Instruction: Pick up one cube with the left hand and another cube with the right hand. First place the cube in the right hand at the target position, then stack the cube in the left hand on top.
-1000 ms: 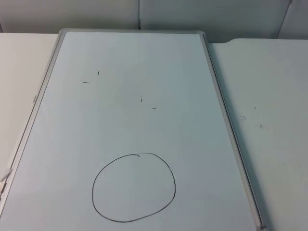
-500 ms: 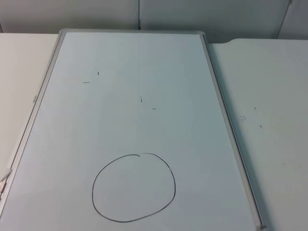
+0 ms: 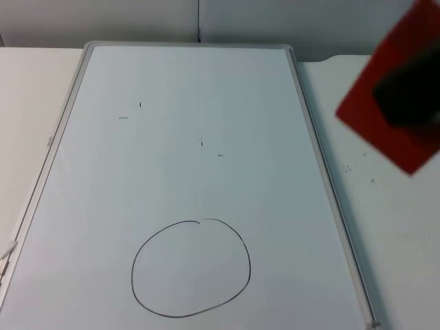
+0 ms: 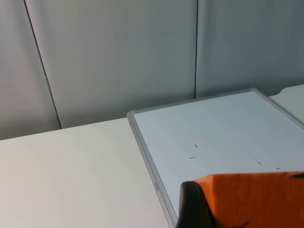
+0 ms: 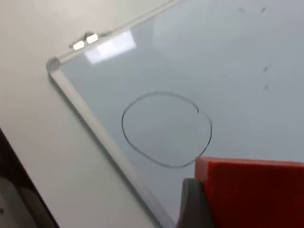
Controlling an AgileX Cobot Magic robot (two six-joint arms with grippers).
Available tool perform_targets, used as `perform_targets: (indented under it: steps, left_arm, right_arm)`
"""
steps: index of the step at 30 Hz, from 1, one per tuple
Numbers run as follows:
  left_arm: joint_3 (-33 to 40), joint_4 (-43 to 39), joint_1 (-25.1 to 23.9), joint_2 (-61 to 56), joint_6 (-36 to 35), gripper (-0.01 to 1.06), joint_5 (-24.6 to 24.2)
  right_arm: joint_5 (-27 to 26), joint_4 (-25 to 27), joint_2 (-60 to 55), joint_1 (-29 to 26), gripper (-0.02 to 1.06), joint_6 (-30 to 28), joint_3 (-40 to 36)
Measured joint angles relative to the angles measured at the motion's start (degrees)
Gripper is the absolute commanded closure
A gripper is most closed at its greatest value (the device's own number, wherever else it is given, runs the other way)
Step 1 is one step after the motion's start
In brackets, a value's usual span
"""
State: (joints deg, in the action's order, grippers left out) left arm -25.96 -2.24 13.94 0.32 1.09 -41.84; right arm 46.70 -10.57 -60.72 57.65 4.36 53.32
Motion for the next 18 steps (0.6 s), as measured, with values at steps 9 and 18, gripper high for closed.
perform_targets:
  steps: [9, 18]
  left_arm:
    - [0.0, 0.0, 0.0, 0.0, 0.0, 1.05, 0.0]
    - [0.0, 0.0, 0.0, 0.0, 0.0, 1.05, 0.2]
  right_arm:
    - [-6.3, 0.5, 0.0, 0.0, 1.05, 2.7, -10.1]
    - [-10.2, 0.5, -3.7, 0.0, 1.05, 2.7, -10.3]
